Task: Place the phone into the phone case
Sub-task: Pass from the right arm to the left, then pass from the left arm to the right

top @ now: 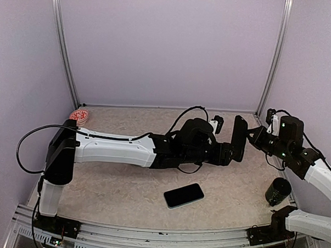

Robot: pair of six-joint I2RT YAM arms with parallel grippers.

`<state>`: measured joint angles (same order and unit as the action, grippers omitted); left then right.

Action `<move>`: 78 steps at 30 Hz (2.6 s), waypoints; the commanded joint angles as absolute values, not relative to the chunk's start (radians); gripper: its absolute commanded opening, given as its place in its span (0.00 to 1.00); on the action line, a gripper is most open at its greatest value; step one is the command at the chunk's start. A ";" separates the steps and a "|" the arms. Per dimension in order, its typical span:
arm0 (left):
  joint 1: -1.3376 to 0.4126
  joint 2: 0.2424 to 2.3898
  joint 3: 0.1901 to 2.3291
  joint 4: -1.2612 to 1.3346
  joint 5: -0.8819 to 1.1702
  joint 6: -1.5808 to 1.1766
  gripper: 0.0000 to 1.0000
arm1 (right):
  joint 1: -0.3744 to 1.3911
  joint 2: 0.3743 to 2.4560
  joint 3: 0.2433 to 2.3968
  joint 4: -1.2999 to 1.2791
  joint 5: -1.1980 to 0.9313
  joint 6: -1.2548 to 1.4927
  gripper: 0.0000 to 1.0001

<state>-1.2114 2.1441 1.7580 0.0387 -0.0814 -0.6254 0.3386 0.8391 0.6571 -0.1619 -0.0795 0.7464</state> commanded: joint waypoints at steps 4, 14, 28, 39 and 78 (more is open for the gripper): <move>-1.212 2.170 1.784 0.033 -0.041 -0.655 0.66 | 0.351 0.846 0.643 -0.131 -0.058 0.728 0.00; -1.201 2.189 1.794 0.054 -0.038 -0.664 0.43 | 0.360 0.854 0.610 -0.108 -0.061 0.728 0.00; -1.197 2.212 1.801 0.028 -0.038 -0.689 0.10 | 0.377 0.874 0.587 -0.081 -0.057 0.728 0.00; -1.174 2.151 1.695 0.032 -0.072 -0.698 0.00 | 0.385 0.886 0.595 -0.078 -0.096 0.701 0.12; -1.144 1.495 1.095 -0.395 0.206 -0.379 0.00 | 0.779 1.225 0.954 -0.390 -0.507 0.011 0.77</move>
<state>-1.1351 1.5414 1.1027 -0.3862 0.1772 -0.4023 0.7334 1.2022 0.9272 -0.3508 -0.5400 0.0437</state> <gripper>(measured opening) 0.104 0.773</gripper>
